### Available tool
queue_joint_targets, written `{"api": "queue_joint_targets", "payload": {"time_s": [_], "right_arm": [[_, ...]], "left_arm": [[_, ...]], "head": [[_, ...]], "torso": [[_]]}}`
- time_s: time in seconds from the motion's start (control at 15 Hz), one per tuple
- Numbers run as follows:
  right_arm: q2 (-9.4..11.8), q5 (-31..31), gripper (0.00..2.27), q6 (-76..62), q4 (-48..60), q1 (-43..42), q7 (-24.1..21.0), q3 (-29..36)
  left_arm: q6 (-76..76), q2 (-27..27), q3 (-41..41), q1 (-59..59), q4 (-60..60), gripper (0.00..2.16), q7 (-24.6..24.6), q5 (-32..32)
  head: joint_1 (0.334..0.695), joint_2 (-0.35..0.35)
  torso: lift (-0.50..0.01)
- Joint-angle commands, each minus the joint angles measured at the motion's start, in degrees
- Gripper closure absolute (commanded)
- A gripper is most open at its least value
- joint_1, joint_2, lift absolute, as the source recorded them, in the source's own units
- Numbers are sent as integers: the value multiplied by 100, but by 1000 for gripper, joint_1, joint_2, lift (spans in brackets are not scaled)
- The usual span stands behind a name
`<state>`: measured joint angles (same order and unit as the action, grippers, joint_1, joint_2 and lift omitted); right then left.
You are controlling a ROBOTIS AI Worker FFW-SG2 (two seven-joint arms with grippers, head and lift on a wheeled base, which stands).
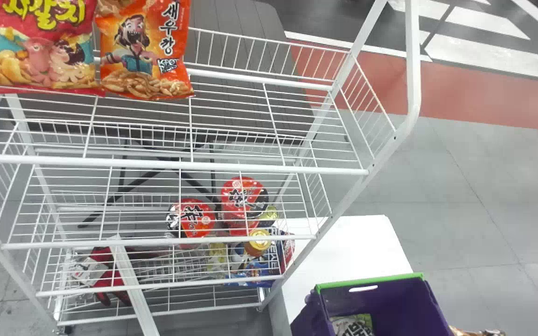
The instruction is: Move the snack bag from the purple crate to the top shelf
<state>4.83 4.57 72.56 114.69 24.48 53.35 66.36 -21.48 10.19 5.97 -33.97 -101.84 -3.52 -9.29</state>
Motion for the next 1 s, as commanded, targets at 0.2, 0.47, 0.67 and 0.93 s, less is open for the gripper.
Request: {"api": "queue_joint_targets", "payload": {"time_s": [0.2, 0.47, 0.67, 0.93], "right_arm": [[0, -8, 1878, 0, -8, 13, 0, -18], [0, -8, 1878, -35, -26, 13, 9, -35], [0, -8, 1878, -53, -35, 13, 9, -44], [0, -8, 1878, -106, -87, 40, 9, -70]], "left_arm": [[17, 0, 1, -5, -2, 130, 0, 15], [17, 0, 1, -5, -2, 130, 0, 6], [17, 0, 1, -5, 7, 130, 0, 6], [0, 0, 1, 4, 24, 130, 0, 6]], "head": [[695, -350], [695, -350], [695, -350], [695, -350]], "torso": [[-94], [-78], [-66], [-50]]}}
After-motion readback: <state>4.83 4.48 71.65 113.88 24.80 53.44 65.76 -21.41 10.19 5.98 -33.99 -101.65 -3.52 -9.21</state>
